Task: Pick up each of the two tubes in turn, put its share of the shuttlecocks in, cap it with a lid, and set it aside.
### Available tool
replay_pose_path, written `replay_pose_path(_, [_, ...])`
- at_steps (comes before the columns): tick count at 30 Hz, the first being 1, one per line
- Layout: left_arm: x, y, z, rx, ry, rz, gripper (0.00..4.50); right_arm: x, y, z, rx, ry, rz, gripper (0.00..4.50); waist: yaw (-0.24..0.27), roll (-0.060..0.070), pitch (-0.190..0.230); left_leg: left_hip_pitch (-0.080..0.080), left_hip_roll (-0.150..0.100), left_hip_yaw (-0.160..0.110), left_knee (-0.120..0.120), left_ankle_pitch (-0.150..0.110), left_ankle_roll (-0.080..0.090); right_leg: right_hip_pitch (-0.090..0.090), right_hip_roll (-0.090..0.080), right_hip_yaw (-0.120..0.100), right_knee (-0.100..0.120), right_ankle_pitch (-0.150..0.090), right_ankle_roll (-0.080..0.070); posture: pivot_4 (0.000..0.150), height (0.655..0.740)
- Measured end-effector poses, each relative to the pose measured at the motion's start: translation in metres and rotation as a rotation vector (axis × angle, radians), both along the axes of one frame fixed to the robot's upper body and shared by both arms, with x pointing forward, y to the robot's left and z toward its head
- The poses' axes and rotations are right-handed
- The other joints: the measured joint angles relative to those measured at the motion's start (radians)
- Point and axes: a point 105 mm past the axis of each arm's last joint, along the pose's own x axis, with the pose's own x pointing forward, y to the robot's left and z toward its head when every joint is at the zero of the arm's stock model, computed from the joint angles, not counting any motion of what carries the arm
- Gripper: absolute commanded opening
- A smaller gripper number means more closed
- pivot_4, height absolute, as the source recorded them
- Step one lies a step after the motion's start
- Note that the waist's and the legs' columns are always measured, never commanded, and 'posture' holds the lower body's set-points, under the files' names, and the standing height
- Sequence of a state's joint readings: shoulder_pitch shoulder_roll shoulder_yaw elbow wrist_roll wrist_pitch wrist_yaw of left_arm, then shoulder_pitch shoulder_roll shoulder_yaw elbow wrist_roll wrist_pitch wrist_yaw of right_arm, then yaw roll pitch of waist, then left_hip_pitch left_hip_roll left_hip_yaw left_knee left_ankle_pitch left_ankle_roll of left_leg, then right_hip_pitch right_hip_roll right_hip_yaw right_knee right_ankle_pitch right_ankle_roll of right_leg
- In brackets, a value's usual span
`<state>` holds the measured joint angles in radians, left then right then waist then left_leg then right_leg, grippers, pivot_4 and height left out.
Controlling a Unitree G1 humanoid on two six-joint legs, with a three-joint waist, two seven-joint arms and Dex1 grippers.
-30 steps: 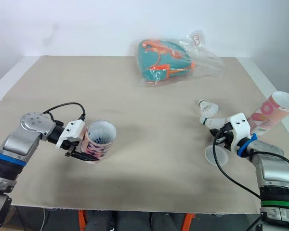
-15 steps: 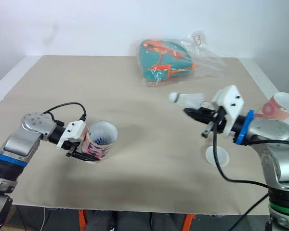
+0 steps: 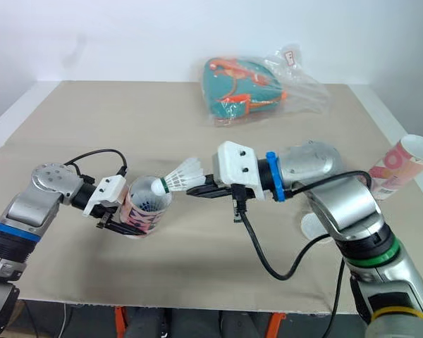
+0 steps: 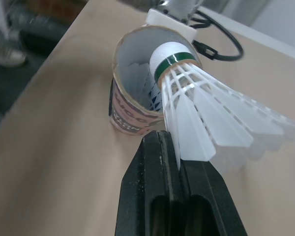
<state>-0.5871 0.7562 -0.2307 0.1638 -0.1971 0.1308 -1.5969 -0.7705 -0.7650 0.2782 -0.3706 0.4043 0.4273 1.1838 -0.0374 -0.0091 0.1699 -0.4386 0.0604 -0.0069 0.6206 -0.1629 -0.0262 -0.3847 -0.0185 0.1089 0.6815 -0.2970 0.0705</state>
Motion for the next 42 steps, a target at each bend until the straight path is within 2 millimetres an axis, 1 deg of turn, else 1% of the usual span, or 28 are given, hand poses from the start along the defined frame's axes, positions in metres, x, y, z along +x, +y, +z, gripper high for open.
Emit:
replay_pose_path(1, [0.000,0.000,0.000,-0.001,0.002,0.001,2.57,0.002,0.002,-0.001,-0.020,-0.015,0.015,0.13,0.001,0.000,0.000,0.000,0.000,0.000,0.000,0.000,0.000,0.000,0.000,0.000,0.000,0.002,-0.004,0.150,0.7400])
replay_pose_path(3, [0.000,0.000,0.000,-0.001,0.002,0.001,2.57,0.002,0.002,-0.003,-0.033,-0.021,0.021,0.13,0.001,0.000,0.000,0.000,0.000,0.000,-0.001,0.000,0.000,-0.001,0.000,0.000,0.000,0.002,-0.004,0.150,0.7400])
replay_pose_path(6, [-0.002,0.001,0.000,-0.001,-0.003,0.008,2.57,0.002,0.012,-0.006,-0.088,-0.065,0.089,0.13,0.001,0.000,0.000,0.000,0.000,0.000,-0.001,0.000,0.000,-0.002,0.001,-0.001,0.001,0.001,-0.005,0.150,0.7400])
replay_pose_path(10, [-0.002,0.001,0.000,-0.005,-0.006,0.013,2.57,0.002,0.015,-0.003,-0.118,-0.089,0.125,0.94,0.001,0.000,0.000,0.000,0.000,0.000,-0.001,0.000,0.000,-0.001,0.001,-0.001,0.001,0.002,-0.005,0.150,0.7400])
replay_pose_path(11, [-0.002,0.001,0.000,-0.005,-0.006,0.015,2.57,0.004,0.016,-0.001,-0.119,-0.085,0.132,1.44,0.001,0.000,0.000,0.000,0.001,0.000,-0.001,0.000,0.000,-0.001,0.001,-0.001,0.001,0.002,-0.005,0.150,0.7400])
replay_pose_path(13, [-0.002,0.001,0.000,-0.004,-0.006,0.015,2.57,0.003,0.019,0.003,-0.116,-0.072,0.153,2.12,0.001,0.000,0.000,0.000,0.001,0.000,-0.001,0.000,0.000,-0.002,0.001,-0.001,0.001,0.002,-0.005,0.150,0.7400])
replay_pose_path(14, [-0.002,0.001,0.000,-0.004,-0.006,0.016,2.57,0.001,0.021,0.006,-0.107,-0.062,0.167,2.76,0.001,0.000,0.000,0.000,0.001,0.000,-0.001,0.000,0.000,-0.002,0.001,-0.001,0.002,0.002,-0.005,0.150,0.7400])
replay_pose_path(15, [-0.002,0.001,0.000,-0.005,-0.006,0.015,2.57,-0.002,0.023,0.012,-0.086,-0.053,0.189,3.19,0.002,0.000,0.000,0.000,0.001,-0.001,-0.001,0.000,0.000,-0.001,0.001,-0.001,0.002,0.002,-0.006,0.150,0.7400])
replay_pose_path(16, [-0.002,0.001,0.000,-0.005,-0.006,0.014,2.57,-0.004,0.023,0.017,-0.068,-0.047,0.198,3.75,0.003,0.000,0.000,0.000,0.001,-0.001,-0.001,0.000,0.000,-0.001,0.001,-0.001,0.002,0.002,-0.006,0.150,0.7400])
replay_pose_path(17, [-0.002,0.001,0.000,-0.006,-0.007,0.015,2.57,-0.006,0.022,0.021,-0.045,-0.039,0.205,4.13,0.003,0.000,0.000,0.000,0.001,-0.001,-0.001,0.000,0.000,-0.001,0.001,-0.001,0.002,0.002,-0.006,0.150,0.7400])
replay_pose_path(20, [-0.002,0.000,0.000,-0.007,-0.007,0.016,2.57,-0.011,0.014,0.034,0.005,-0.012,0.221,4.13,0.004,0.000,0.000,0.000,0.001,0.000,-0.001,0.000,0.000,-0.001,0.001,-0.001,0.002,0.002,-0.006,0.150,0.7400])
replay_pose_path(22, [-0.002,0.001,-0.001,-0.008,0.000,0.020,2.57,-0.016,0.005,0.042,0.038,0.006,0.217,4.13,0.004,0.000,0.000,0.000,0.001,-0.001,-0.001,0.000,0.000,-0.001,0.001,-0.001,0.002,0.002,-0.006,0.150,0.7400])
replay_pose_path(24, [-0.002,0.001,-0.001,-0.008,0.001,0.022,2.57,-0.011,-0.005,0.041,0.048,0.029,0.162,4.13,0.004,0.000,0.000,0.000,0.001,-0.001,-0.001,0.000,0.000,-0.001,0.001,-0.001,0.002,0.002,-0.006,0.150,0.7400])
replay_pose_path(27, [-0.002,0.000,-0.001,-0.009,-0.002,0.022,2.57,0.009,-0.027,0.021,0.040,0.065,-0.028,4.13,0.005,-0.001,0.000,0.000,0.001,0.000,-0.001,0.000,0.000,-0.001,0.001,-0.001,0.001,0.002,-0.006,0.150,0.7400])
replay_pose_path(28, [-0.003,0.000,-0.001,-0.011,-0.004,0.021,2.57,0.022,-0.043,0.006,0.032,0.098,-0.150,4.13,0.006,-0.001,0.000,-0.001,0.001,0.000,-0.001,0.000,0.000,-0.001,0.000,-0.001,0.001,0.002,-0.005,0.150,0.7400])
replay_pose_path(29, [-0.003,0.000,-0.001,-0.014,-0.002,0.023,2.57,0.028,-0.053,-0.004,0.024,0.126,-0.212,4.13,0.006,-0.001,0.000,-0.001,0.000,0.001,-0.001,0.000,0.000,-0.002,0.000,0.000,0.001,0.002,-0.005,0.150,0.7400])
replay_pose_path(31, [-0.004,0.000,-0.001,-0.014,-0.003,0.022,2.57,0.034,-0.072,-0.024,0.013,0.160,-0.331,4.13,0.006,-0.001,0.000,-0.001,0.000,0.001,-0.001,-0.001,0.001,-0.002,0.000,0.001,0.001,0.001,-0.006,0.150,0.7400])
replay_pose_path(32, [-0.005,0.000,-0.001,-0.014,-0.005,0.020,2.57,0.036,-0.087,-0.039,-0.007,0.179,-0.412,4.13,0.008,-0.001,0.000,-0.001,0.000,0.000,-0.002,-0.001,0.001,-0.002,0.000,0.000,0.001,0.001,-0.006,0.150,0.7400])
replay_pose_path(34, [-0.005,0.002,-0.001,-0.012,-0.004,0.023,2.57,0.038,-0.106,-0.060,-0.023,0.215,-0.524,4.13,0.008,0.000,0.000,-0.001,0.000,0.001,-0.002,-0.001,0.002,-0.002,0.001,0.001,0.001,0.000,-0.006,0.150,0.7400])
replay_pose_path(36, [-0.006,0.003,-0.001,-0.007,-0.004,0.024,2.57,0.041,-0.114,-0.065,-0.013,0.215,-0.583,4.13,0.004,0.000,0.000,0.000,0.000,0.001,-0.002,-0.001,0.002,-0.003,0.001,0.001,0.001,0.001,-0.006,0.150,0.7400])
replay_pose_path(37, [-0.005,0.003,-0.001,-0.006,-0.005,0.025,2.57,0.045,-0.120,-0.064,0.016,0.200,-0.630,4.13,0.003,0.000,-0.001,0.000,0.000,0.001,-0.002,-0.001,0.002,-0.002,0.001,0.001,0.001,0.001,-0.006,0.150,0.7400])
replay_pose_path(38, [-0.005,0.002,-0.001,-0.008,-0.007,0.028,2.57,0.053,-0.133,-0.062,0.059,0.182,-0.719,4.13,0.003,0.000,0.000,0.000,0.000,0.001,-0.001,-0.001,0.002,-0.001,0.001,0.001,0.001,0.001,-0.005,0.150,0.7400])
replay_pose_path(40, [-0.005,0.002,-0.002,-0.011,-0.008,0.029,2.57,0.062,-0.155,-0.061,0.118,0.157,-0.852,4.13,0.003,-0.001,0.000,0.000,0.000,0.001,0.000,-0.001,0.002,-0.001,0.000,0.001,0.001,0.001,-0.004,0.150,0.7400])
replay_pose_path(42, [-0.005,0.002,-0.002,-0.011,-0.008,0.029,2.57,0.065,-0.170,-0.067,0.161,0.169,-0.942,4.13,0.003,-0.001,0.000,0.000,0.000,0.001,-0.001,-0.001,0.002,-0.001,0.000,0.001,0.001,0.001,-0.004,0.150,0.7400])
